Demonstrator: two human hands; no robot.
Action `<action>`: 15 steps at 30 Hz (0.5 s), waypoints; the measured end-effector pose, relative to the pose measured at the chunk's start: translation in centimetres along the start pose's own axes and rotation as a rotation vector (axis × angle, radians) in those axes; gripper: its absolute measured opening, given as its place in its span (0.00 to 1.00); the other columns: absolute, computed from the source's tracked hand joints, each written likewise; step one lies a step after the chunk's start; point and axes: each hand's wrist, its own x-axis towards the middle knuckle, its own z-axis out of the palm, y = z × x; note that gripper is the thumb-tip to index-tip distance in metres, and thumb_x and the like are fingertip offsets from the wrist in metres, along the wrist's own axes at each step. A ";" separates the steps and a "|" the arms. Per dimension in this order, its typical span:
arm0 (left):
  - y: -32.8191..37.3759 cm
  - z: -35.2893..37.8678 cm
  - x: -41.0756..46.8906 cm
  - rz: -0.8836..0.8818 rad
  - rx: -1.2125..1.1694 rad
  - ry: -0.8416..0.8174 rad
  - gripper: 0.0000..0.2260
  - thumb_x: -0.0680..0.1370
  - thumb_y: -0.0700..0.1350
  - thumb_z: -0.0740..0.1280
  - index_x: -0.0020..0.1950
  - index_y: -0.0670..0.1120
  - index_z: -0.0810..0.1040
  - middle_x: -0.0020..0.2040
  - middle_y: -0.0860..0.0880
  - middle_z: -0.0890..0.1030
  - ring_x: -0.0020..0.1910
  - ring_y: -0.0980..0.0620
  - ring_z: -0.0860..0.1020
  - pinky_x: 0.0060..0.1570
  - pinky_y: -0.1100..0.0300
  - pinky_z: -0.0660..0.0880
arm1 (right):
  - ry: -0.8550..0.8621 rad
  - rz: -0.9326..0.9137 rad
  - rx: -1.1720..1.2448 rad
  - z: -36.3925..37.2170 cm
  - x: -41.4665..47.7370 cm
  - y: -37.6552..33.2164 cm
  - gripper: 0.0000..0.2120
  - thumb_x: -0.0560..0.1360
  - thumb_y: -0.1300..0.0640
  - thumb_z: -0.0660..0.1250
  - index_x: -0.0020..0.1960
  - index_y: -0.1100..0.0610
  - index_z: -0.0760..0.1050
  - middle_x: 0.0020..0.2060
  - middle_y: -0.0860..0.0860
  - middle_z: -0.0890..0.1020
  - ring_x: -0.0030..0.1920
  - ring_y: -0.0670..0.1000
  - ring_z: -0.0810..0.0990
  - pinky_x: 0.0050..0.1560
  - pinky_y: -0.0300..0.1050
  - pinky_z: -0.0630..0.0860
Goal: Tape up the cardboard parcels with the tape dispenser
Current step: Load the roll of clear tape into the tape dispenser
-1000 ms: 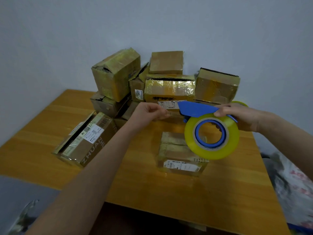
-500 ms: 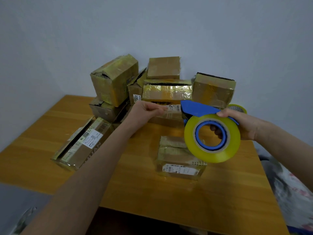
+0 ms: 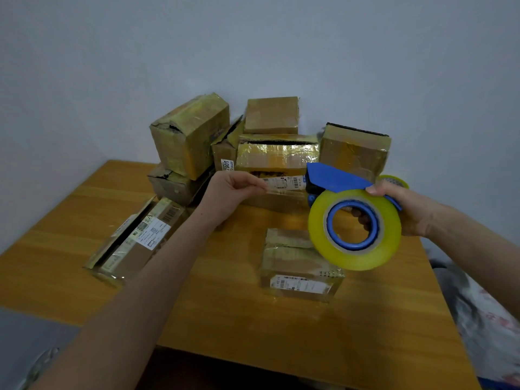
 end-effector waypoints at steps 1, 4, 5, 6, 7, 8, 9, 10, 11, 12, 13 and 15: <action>-0.1 0.0 -0.1 0.006 -0.008 0.007 0.08 0.74 0.34 0.70 0.45 0.46 0.83 0.45 0.50 0.85 0.48 0.55 0.83 0.54 0.60 0.78 | -0.005 -0.028 -0.037 0.0 0.0 -0.2 0.38 0.38 0.45 0.85 0.44 0.60 0.83 0.37 0.57 0.84 0.33 0.52 0.83 0.32 0.44 0.81; -0.6 -0.1 -0.6 0.013 -0.047 0.013 0.10 0.73 0.33 0.69 0.45 0.47 0.83 0.53 0.52 0.83 0.53 0.57 0.81 0.56 0.58 0.78 | -0.050 -0.132 -0.214 0.0 0.1 -1.2 0.37 0.53 0.51 0.79 0.62 0.53 0.78 0.51 0.57 0.84 0.46 0.55 0.84 0.41 0.45 0.82; -0.8 -0.1 -0.8 0.019 -0.034 0.015 0.10 0.72 0.33 0.70 0.45 0.48 0.83 0.56 0.54 0.81 0.52 0.59 0.80 0.57 0.59 0.77 | -0.049 -0.149 -0.260 -0.1 0.0 -1.4 0.37 0.54 0.52 0.78 0.63 0.51 0.76 0.52 0.56 0.84 0.48 0.56 0.84 0.42 0.45 0.82; -1.0 -0.2 -0.9 0.023 -0.004 0.019 0.10 0.72 0.34 0.71 0.45 0.49 0.84 0.58 0.56 0.79 0.51 0.59 0.79 0.56 0.60 0.77 | -0.042 -0.158 -0.300 -0.2 0.0 -1.6 0.37 0.54 0.52 0.77 0.62 0.49 0.76 0.53 0.54 0.84 0.48 0.55 0.84 0.43 0.44 0.82; -1.2 -0.2 -1.0 0.024 0.028 0.021 0.11 0.71 0.34 0.72 0.45 0.50 0.84 0.59 0.57 0.78 0.51 0.59 0.78 0.57 0.60 0.76 | -0.036 -0.163 -0.337 -0.3 0.0 -1.6 0.37 0.53 0.51 0.78 0.62 0.48 0.76 0.53 0.53 0.84 0.49 0.55 0.84 0.44 0.45 0.81; -1.3 -0.3 -1.1 0.022 0.057 0.021 0.11 0.71 0.35 0.72 0.44 0.52 0.84 0.59 0.58 0.79 0.54 0.58 0.77 0.57 0.59 0.76 | -0.035 -0.166 -0.368 -0.3 0.1 -1.6 0.38 0.53 0.50 0.78 0.63 0.47 0.75 0.53 0.52 0.84 0.50 0.55 0.84 0.46 0.46 0.81; -1.4 -0.3 -1.2 0.019 0.078 0.021 0.10 0.72 0.36 0.72 0.44 0.52 0.84 0.57 0.58 0.79 0.56 0.58 0.77 0.57 0.59 0.76 | -0.035 -0.166 -0.384 -0.3 0.1 -1.5 0.38 0.53 0.50 0.78 0.63 0.47 0.75 0.53 0.52 0.84 0.51 0.56 0.84 0.47 0.46 0.81; -1.5 -0.3 -1.3 0.017 0.081 0.022 0.10 0.72 0.37 0.72 0.44 0.53 0.84 0.56 0.58 0.80 0.56 0.59 0.77 0.57 0.59 0.76 | -0.036 -0.167 -0.386 -0.3 0.1 -1.4 0.39 0.52 0.50 0.78 0.63 0.47 0.75 0.53 0.52 0.84 0.51 0.56 0.83 0.48 0.46 0.81; -1.5 -0.3 -1.4 0.016 0.069 0.025 0.10 0.72 0.37 0.72 0.45 0.52 0.84 0.55 0.57 0.80 0.56 0.59 0.77 0.56 0.59 0.77 | -0.034 -0.169 -0.378 -0.4 0.1 -1.3 0.39 0.52 0.50 0.79 0.63 0.46 0.75 0.53 0.52 0.84 0.51 0.56 0.84 0.47 0.46 0.81; -1.5 -0.2 -1.5 0.012 0.051 0.032 0.09 0.72 0.37 0.72 0.46 0.50 0.84 0.53 0.55 0.81 0.54 0.58 0.77 0.55 0.60 0.77 | -0.034 -0.171 -0.366 -0.4 0.2 -1.2 0.39 0.52 0.51 0.78 0.63 0.46 0.75 0.53 0.51 0.84 0.50 0.55 0.84 0.46 0.45 0.81; -1.5 -0.1 -1.5 0.008 0.042 0.046 0.09 0.72 0.37 0.72 0.47 0.49 0.84 0.50 0.54 0.81 0.52 0.58 0.78 0.54 0.61 0.77 | -0.038 -0.173 -0.352 -0.4 0.3 -1.1 0.38 0.52 0.51 0.78 0.62 0.46 0.76 0.52 0.51 0.84 0.50 0.55 0.84 0.44 0.44 0.81; -1.5 0.0 -1.5 -0.002 0.056 0.091 0.08 0.72 0.38 0.72 0.47 0.49 0.84 0.45 0.52 0.80 0.46 0.58 0.77 0.49 0.64 0.77 | -0.062 -0.170 -0.308 -0.4 0.4 -0.9 0.36 0.53 0.53 0.77 0.62 0.48 0.76 0.52 0.53 0.85 0.48 0.55 0.84 0.42 0.42 0.81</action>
